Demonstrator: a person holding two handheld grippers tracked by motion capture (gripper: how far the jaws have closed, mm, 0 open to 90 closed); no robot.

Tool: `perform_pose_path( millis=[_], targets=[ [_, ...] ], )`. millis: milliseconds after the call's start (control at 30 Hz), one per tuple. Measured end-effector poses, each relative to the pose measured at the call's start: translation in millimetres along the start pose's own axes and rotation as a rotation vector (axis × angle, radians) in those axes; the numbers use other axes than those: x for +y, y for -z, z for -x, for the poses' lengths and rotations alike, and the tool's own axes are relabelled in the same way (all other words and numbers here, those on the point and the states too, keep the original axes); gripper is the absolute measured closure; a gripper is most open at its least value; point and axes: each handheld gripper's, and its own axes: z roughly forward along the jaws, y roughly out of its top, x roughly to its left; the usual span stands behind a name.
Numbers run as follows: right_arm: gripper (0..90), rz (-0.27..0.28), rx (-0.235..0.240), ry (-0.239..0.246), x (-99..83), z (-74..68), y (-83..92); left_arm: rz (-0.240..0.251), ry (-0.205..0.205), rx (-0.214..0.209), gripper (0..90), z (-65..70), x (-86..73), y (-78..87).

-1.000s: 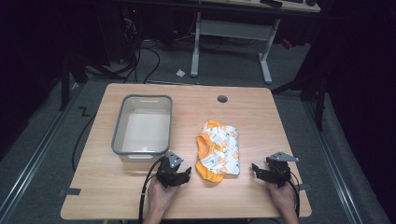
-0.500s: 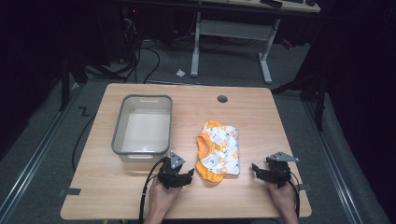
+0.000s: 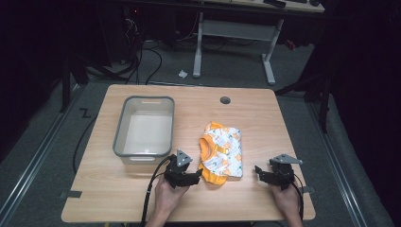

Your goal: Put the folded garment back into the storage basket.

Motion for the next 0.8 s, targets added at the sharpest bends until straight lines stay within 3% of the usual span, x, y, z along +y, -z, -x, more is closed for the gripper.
perform_pose_path(
  millis=[467,800],
  targets=[
    [29.3,0.0,0.001,0.001,0.0,-0.1,0.1,0.008,-0.015,-0.033,28.6,5.5,24.7,-5.1],
    [29.3,0.0,0.001,0.0,0.0,0.0,0.0,-0.021,-0.038,-0.059,23.7,5.1,41.0,-16.5]
  ],
)
